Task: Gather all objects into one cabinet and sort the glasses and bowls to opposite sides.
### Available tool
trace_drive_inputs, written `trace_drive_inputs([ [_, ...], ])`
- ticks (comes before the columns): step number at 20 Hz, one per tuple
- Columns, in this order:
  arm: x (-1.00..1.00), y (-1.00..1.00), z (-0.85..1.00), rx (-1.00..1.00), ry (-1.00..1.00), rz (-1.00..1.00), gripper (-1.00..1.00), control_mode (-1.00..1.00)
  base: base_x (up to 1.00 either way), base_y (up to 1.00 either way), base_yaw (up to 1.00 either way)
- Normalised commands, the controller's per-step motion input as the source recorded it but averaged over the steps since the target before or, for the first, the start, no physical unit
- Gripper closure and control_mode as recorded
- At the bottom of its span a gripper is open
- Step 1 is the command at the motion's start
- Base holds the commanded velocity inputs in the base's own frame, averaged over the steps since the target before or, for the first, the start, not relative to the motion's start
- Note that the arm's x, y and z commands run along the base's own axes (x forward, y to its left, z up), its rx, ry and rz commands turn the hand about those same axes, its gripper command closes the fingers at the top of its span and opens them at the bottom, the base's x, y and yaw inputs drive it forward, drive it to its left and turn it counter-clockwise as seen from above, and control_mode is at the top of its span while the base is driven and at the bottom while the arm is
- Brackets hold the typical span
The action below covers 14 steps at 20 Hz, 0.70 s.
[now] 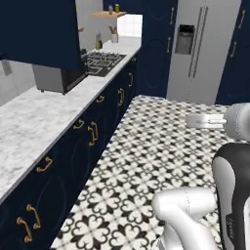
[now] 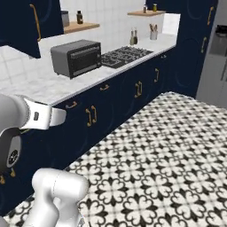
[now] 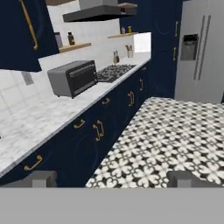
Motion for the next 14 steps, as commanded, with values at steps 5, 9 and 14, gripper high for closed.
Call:
trace_drive_inputs([
  [5, 0.00, 0.00, 0.00, 0.00, 0.00, 0.00, -1.00, 1.00, 0.68, 0.00, 0.45],
  [9, 0.00, 0.00, 0.00, 0.00, 0.00, 0.00, -1.00, 1.00, 0.00, 0.43, 0.65],
  [14, 0.00, 0.00, 0.00, 0.00, 0.00, 0.00, -1.00, 1.00, 0.28, 0.18, 0.70],
])
